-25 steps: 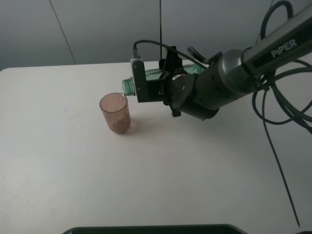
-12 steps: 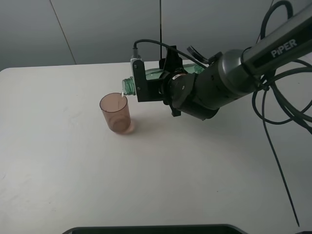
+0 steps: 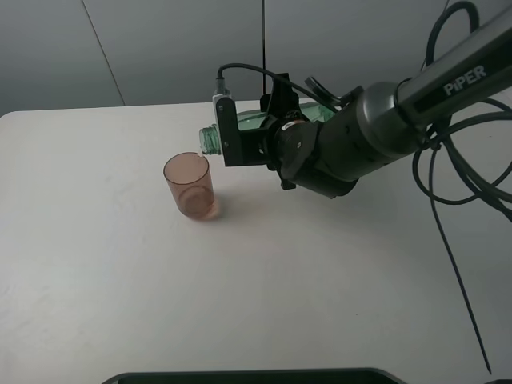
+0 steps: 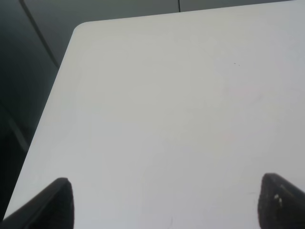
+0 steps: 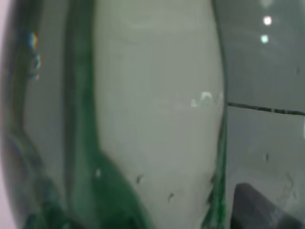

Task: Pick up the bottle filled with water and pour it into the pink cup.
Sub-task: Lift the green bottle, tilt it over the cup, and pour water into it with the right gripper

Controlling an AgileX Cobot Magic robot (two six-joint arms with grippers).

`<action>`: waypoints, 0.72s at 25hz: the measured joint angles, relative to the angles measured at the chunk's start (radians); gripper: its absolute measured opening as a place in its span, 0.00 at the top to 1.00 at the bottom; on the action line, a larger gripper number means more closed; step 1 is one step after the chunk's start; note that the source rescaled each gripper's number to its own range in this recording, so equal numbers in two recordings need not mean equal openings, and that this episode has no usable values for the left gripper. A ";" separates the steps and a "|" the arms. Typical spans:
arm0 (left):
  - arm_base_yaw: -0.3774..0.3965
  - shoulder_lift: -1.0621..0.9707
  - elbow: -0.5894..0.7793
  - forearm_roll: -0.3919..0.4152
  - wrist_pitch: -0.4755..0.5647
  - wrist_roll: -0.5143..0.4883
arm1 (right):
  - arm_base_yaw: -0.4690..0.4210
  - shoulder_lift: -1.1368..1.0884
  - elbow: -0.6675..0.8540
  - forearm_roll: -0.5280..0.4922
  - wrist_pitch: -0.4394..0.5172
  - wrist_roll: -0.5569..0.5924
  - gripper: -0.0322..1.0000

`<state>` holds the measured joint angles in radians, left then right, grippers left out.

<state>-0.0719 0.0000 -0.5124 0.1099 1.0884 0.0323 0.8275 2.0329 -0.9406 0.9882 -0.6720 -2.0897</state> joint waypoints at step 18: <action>0.000 0.000 0.000 0.000 0.000 0.000 | 0.021 -0.006 0.000 0.000 -0.004 0.000 0.97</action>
<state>-0.0719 0.0000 -0.5124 0.1099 1.0884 0.0323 0.8490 2.0265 -0.9406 0.9882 -0.6759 -2.0897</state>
